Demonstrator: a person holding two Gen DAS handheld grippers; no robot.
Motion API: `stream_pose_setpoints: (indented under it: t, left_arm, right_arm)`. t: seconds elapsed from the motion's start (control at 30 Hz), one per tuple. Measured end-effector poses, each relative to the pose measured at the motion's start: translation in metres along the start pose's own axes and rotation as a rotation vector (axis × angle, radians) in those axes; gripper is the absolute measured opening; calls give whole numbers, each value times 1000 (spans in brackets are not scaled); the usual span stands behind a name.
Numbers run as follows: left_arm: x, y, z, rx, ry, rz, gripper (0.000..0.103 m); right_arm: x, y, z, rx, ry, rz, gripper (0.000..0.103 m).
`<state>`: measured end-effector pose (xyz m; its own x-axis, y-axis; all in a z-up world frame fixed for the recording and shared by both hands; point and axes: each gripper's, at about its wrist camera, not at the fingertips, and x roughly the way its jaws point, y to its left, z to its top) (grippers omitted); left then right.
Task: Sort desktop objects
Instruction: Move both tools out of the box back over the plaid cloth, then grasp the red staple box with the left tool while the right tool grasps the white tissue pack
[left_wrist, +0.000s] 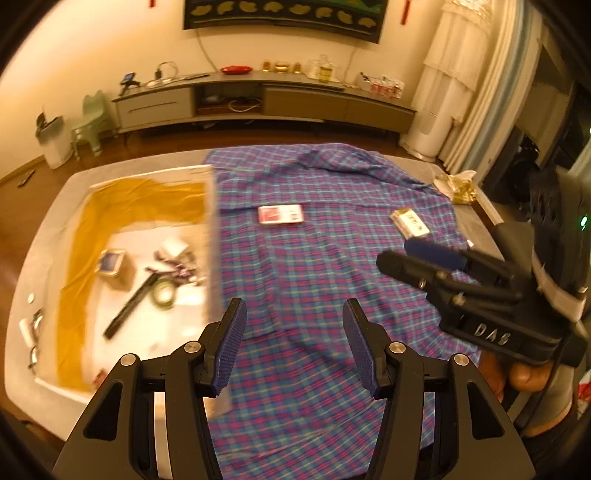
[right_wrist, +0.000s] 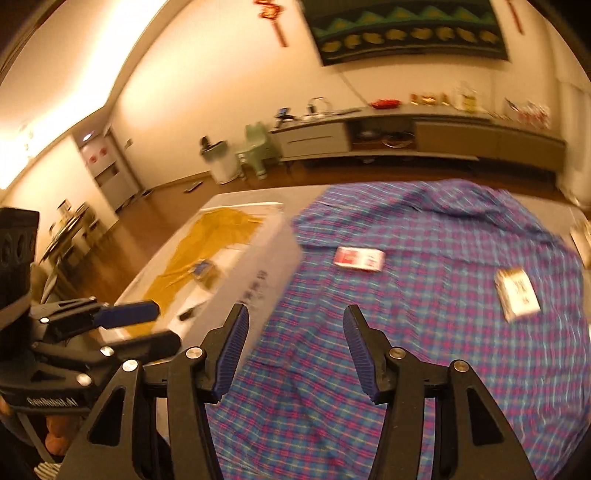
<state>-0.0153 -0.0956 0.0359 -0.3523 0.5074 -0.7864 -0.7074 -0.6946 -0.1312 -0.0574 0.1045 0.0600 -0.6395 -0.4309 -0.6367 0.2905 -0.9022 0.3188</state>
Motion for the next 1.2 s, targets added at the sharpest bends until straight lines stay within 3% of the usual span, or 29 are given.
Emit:
stream_pose_setpoints:
  t: [0.23, 0.4, 0.67, 0.9, 0.97, 1.03, 1.1, 1.13, 1.2]
  left_arm:
    - [53, -43, 24, 35, 22, -11, 60]
    - [107, -53, 45, 44, 54, 6, 60]
    - [203, 1, 86, -175, 139, 23, 60]
    - [265, 38, 100, -279, 167, 136, 60]
    - [279, 44, 99, -321, 183, 111, 61]
    - [281, 39, 97, -325, 181, 38, 66]
    - [278, 15, 96, -248, 233, -131, 66]
    - [273, 4, 95, -212, 236, -171, 66]
    - [261, -13, 95, -133, 217, -161, 66]
  right_arm:
    - [5, -97, -14, 127, 29, -186, 55]
    - [21, -164, -8, 198, 82, -327, 62]
    - [68, -213, 9, 125, 164, -468, 71]
    - [103, -240, 9, 70, 214, -516, 73]
    - [108, -243, 8, 67, 229, -504, 73]
    - [111, -244, 9, 63, 244, -482, 73]
    - [109, -246, 9, 63, 249, -474, 69]
    - [106, -248, 9, 76, 249, -471, 66]
    - [103, -253, 11, 102, 249, -463, 62]
